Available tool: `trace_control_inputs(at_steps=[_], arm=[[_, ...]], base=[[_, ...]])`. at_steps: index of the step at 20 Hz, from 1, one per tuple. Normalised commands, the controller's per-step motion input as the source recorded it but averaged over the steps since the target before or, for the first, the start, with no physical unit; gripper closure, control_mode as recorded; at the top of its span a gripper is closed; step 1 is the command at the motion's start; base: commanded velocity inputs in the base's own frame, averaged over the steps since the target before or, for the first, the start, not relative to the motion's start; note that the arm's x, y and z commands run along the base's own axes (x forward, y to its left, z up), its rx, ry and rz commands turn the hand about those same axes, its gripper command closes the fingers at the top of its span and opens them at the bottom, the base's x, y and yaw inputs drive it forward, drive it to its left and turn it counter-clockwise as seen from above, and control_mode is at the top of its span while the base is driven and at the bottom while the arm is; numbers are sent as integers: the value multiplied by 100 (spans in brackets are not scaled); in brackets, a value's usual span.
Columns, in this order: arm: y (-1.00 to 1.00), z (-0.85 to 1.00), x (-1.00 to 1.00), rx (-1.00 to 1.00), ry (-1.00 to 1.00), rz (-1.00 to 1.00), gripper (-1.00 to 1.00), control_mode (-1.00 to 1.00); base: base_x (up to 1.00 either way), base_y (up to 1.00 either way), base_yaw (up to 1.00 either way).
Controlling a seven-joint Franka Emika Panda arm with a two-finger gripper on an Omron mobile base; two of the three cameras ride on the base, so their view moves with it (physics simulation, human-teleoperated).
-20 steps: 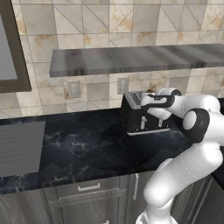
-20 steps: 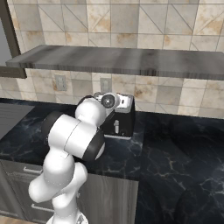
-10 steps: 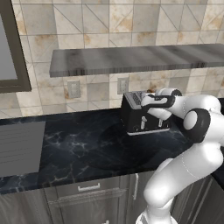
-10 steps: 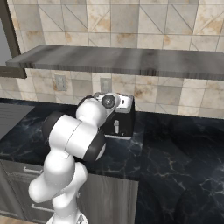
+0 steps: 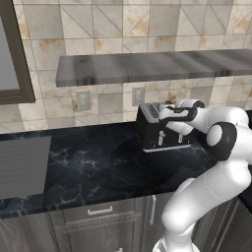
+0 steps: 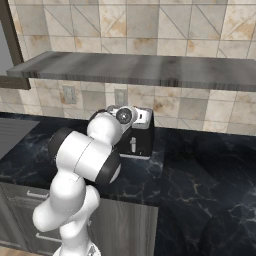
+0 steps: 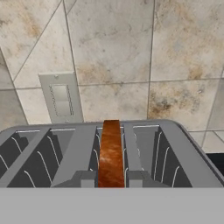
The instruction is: Start the toaster. Once the lever pops up, take the bread to the plate on the dining counter.
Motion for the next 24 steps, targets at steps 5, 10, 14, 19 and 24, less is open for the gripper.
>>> trace_control_inputs(at_steps=[5, 10, 14, 19, 24], arm=[[0, 0, 0, 0, 0, 0, 100, -100], [0, 0, 0, 0, 0, 0, 100, -100], [0, 0, 0, 0, 0, 0, 100, -100], [0, 0, 0, 0, 0, 0, 100, -100], [0, 0, 0, 0, 0, 0, 100, -100]], base=[[0, 0, 0], [0, 0, 0], [0, 0, 0], [0, 0, 0], [0, 0, 0]])
